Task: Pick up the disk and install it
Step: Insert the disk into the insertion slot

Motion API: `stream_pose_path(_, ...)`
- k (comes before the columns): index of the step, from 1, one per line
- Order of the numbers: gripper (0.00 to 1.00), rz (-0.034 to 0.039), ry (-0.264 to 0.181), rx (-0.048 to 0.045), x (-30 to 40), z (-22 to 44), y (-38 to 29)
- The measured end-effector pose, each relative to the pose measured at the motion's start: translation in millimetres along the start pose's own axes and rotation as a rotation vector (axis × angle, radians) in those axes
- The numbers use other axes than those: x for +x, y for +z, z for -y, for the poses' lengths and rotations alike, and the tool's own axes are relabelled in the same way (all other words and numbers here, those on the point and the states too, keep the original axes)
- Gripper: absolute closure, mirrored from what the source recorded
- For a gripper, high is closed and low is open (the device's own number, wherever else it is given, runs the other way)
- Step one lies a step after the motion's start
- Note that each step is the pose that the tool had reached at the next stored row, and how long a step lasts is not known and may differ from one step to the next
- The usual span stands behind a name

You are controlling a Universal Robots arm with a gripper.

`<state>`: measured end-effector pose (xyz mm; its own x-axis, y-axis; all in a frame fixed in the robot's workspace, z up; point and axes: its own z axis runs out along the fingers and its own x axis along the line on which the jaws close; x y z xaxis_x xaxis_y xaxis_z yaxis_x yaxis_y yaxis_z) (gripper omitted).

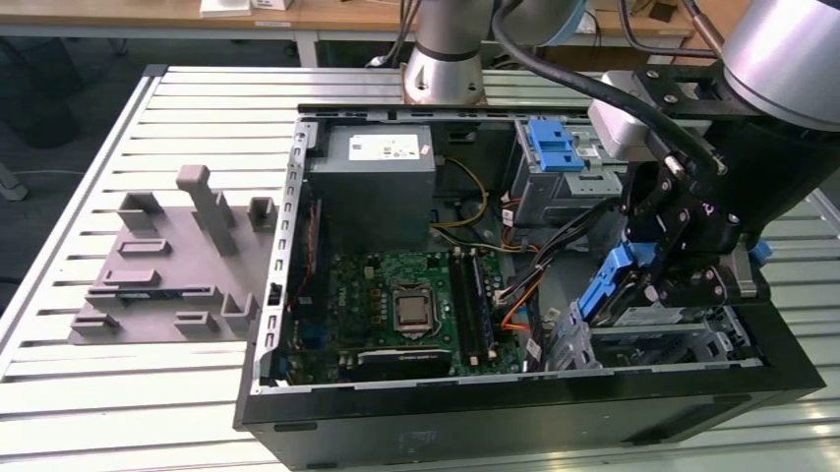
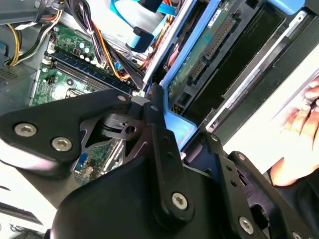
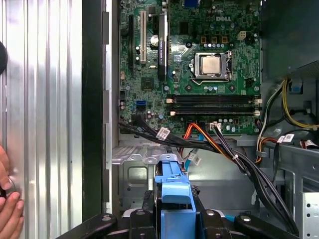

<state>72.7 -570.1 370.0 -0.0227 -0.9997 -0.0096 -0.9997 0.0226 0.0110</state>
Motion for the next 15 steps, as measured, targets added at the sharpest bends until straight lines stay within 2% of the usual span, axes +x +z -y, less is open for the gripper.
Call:
stream_pose_path(7,0.62,-0.0001,0.000,-0.0001,0.0,0.0,0.1)
stream_pose_path(8,0.56,0.0002,0.000,0.0000,0.0,0.0,0.4)
stream_pose_path(11,0.56,0.0001,0.000,0.0002,0.0,0.0,1.6)
stream_pose_path(15,0.57,0.0002,0.000,0.0004,0.1,0.1,7.3)
